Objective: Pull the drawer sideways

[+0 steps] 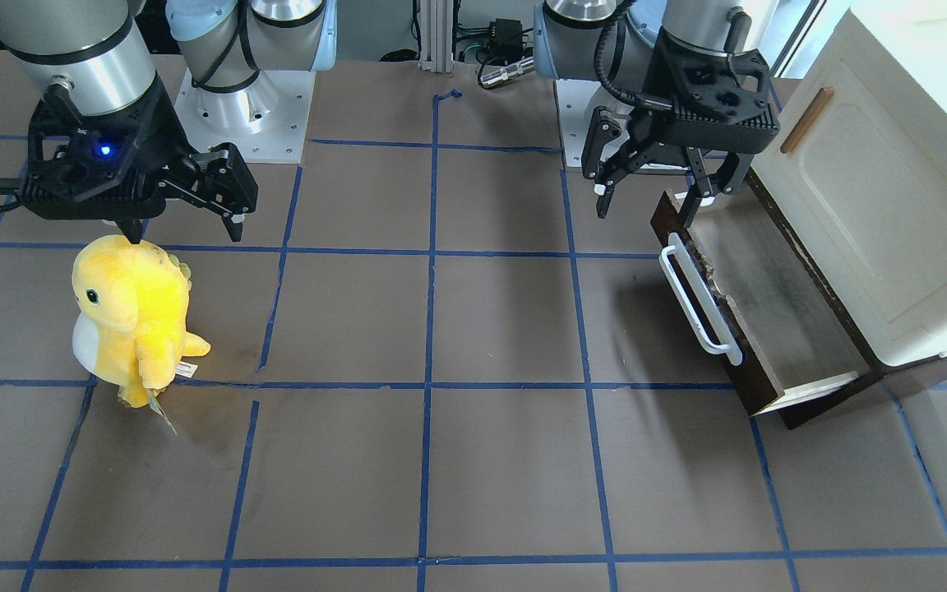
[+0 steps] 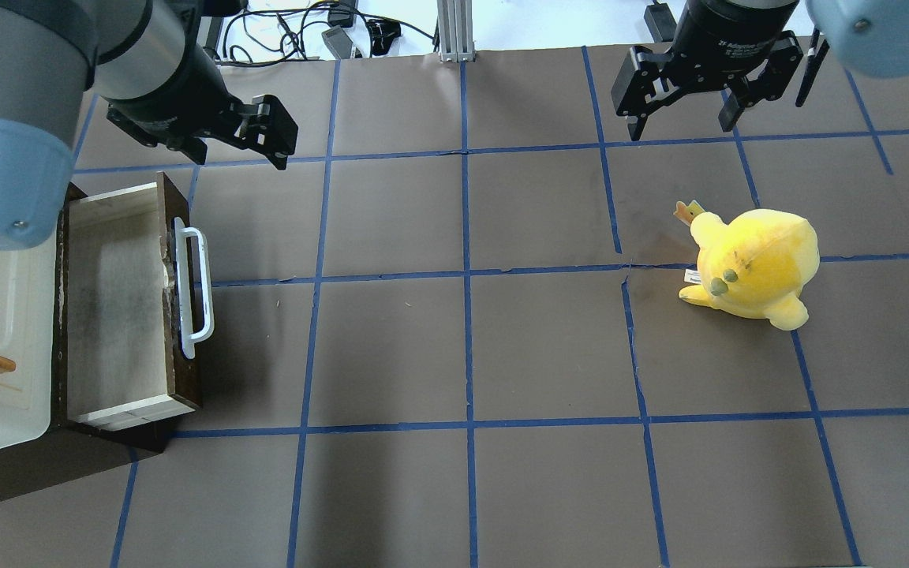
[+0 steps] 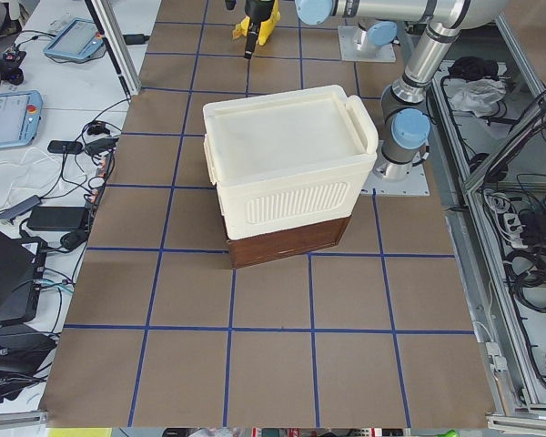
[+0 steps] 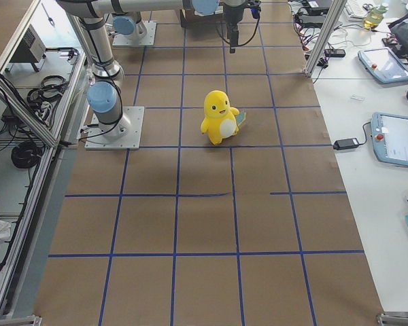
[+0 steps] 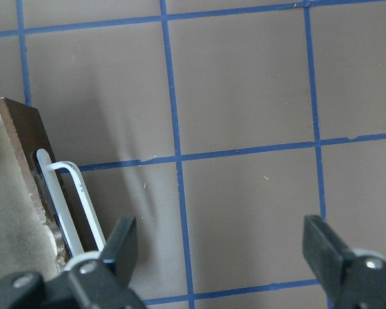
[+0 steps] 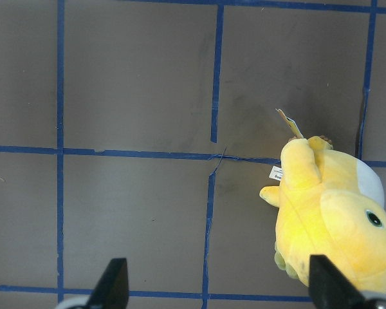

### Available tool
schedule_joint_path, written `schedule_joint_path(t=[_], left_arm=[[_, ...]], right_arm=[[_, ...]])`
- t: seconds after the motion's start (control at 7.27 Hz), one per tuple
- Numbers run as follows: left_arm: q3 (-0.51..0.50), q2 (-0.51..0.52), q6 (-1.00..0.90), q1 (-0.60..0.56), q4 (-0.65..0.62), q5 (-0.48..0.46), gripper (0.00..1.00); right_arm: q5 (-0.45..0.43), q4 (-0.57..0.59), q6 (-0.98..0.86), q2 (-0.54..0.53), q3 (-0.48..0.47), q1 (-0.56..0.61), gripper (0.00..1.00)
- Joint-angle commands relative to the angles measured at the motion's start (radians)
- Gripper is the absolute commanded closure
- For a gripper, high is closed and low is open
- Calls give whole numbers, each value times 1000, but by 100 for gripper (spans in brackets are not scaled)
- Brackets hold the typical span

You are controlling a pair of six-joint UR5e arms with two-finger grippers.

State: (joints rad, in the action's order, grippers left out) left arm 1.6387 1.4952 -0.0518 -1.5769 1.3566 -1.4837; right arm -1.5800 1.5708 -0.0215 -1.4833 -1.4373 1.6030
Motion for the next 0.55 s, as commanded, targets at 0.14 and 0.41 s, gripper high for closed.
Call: schedule_joint_path(t=[0.14, 0.41], left_arm=[[7, -26, 0, 3, 24, -70, 0], [1, -24, 1, 3, 27, -73, 0]], right_arm=[[0, 0, 0, 0, 0, 0, 0], [0, 0, 0, 0, 0, 0, 0]])
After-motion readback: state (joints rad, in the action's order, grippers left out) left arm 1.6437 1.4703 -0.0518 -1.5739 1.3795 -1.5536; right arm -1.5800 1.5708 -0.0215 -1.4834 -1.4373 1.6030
